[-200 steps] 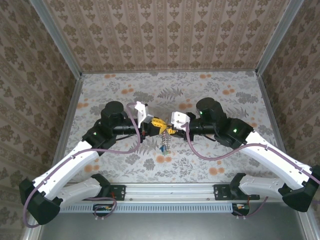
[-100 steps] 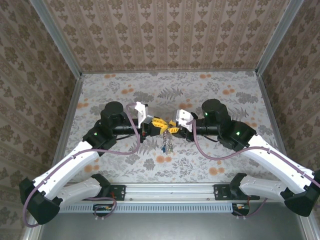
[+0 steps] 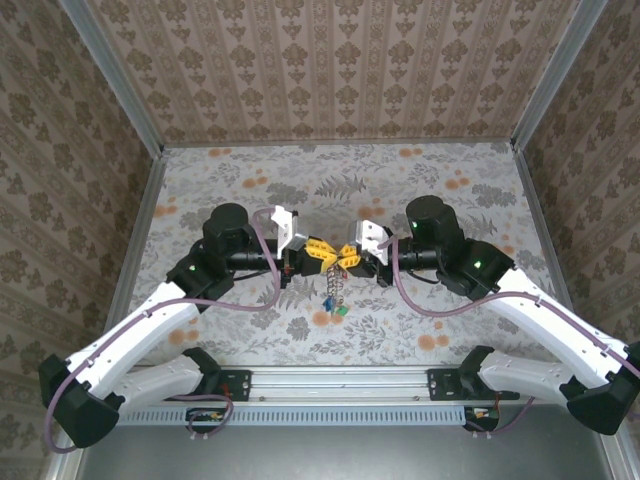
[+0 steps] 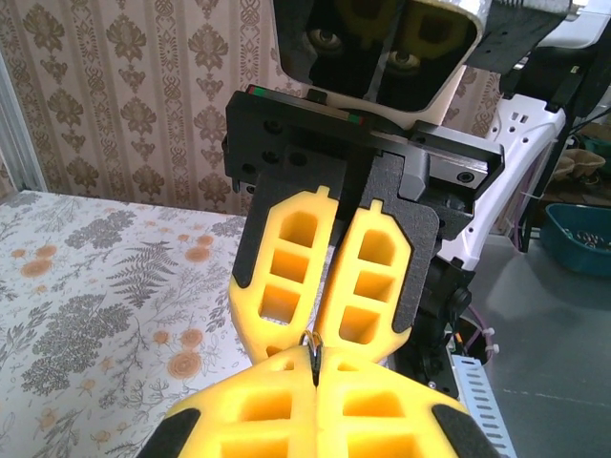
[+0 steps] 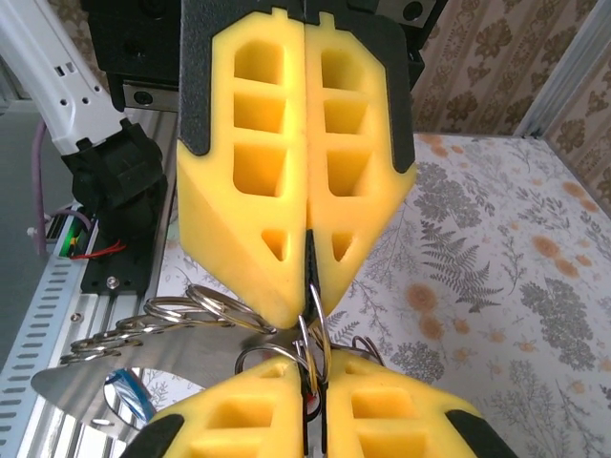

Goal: Put the keys on the keyring

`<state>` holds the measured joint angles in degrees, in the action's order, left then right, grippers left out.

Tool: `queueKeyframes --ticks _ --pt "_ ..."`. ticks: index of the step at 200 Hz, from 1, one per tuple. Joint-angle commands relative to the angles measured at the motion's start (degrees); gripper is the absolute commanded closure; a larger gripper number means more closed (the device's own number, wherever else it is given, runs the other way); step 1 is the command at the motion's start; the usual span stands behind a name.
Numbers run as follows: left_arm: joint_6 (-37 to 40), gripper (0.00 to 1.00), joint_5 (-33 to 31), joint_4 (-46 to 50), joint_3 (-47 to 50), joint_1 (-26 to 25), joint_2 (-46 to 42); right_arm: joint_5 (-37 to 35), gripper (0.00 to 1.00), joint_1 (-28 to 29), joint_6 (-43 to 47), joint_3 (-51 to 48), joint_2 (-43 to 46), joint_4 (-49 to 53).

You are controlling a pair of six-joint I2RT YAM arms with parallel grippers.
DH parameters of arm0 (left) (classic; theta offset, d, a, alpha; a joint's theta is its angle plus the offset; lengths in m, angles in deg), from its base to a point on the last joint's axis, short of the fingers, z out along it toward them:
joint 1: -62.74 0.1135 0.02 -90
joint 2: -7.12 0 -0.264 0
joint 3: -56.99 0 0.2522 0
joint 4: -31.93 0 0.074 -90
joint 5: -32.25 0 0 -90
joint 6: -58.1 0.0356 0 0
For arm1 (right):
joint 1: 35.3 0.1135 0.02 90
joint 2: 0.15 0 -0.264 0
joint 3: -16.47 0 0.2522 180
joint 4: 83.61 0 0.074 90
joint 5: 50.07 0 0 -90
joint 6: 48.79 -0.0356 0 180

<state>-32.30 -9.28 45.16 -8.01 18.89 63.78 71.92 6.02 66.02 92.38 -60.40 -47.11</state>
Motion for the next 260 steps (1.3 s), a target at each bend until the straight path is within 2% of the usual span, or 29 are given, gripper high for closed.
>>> queueKeyframes --ticks 1,48,71,89,112,145,158,260 --pt "1.6 1.00 2.4 -0.8 0.2 -1.0 0.8 5.1 0.90 -0.1 -1.0 0.5 0.7 -3.0" --pt "4.1 1.00 2.5 4.2 -0.4 -1.0 1.3 8.4 1.00 -0.9 -0.8 0.7 0.8 -2.4" --pt "5.4 1.00 0.7 7.7 -0.9 -0.8 0.8 8.1 1.00 -1.2 0.2 0.8 0.8 -0.8" --pt "5.7 0.88 -2.3 10.9 -1.1 -0.5 -0.3 4.5 1.00 -1.4 -0.1 1.2 0.7 1.0" --pt "7.2 0.82 -3.7 15.2 -1.9 -0.3 -0.5 2.8 1.00 -1.5 0.2 1.5 0.1 2.7" --pt "6.9 0.80 -3.8 16.6 -2.3 -0.2 1.0 1.1 1.00 -1.5 -0.1 2.1 -0.9 3.2" --pt "6.9 0.73 -3.9 16.8 -2.7 -0.3 1.6 1.0 1.00 -1.5 0.0 2.4 -1.3 3.8" --pt "8.1 0.73 -1.4 18.0 -7.2 -2.6 7.0 -5.2 1.00 0.5 3.6 4.6 -3.5 10.6"
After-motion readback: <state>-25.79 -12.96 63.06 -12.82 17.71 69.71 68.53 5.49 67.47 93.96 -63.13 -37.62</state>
